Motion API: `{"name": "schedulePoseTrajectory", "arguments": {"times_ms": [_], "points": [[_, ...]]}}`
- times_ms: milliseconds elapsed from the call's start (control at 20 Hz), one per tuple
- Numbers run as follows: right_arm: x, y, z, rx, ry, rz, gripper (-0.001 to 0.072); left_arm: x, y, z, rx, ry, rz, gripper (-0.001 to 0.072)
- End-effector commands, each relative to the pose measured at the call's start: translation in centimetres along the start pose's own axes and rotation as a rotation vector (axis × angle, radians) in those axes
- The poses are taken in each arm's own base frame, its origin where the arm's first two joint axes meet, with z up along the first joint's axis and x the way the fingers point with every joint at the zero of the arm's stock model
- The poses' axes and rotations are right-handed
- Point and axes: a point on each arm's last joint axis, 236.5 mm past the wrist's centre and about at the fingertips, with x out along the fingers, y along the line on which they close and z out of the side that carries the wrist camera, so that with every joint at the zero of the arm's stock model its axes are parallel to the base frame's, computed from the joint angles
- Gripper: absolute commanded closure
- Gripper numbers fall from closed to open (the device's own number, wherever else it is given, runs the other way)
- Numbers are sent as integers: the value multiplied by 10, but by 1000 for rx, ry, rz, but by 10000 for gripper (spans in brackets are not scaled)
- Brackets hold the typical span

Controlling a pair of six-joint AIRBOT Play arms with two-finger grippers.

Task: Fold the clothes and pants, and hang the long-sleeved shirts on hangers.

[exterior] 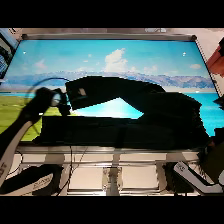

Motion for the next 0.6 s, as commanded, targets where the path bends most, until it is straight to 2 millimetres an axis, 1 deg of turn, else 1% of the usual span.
{"name": "schedulePoseTrajectory", "arguments": {"times_ms": [0, 50, 150, 550], "points": [[4, 25, -1, -64, 13, 55, 282, 40, -19, 16, 141, 82, -23, 324], [5, 28, -2, -72, 16, 58, 282, 48, -24, 15, 120, 97, -43, 324], [6, 31, -3, -79, 21, 62, 282, 57, -31, 14, 117, 112, -66, 324], [5, 28, -9, -84, 48, 50, 282, 71, -31, 23, 128, 85, -58, 326]]}}
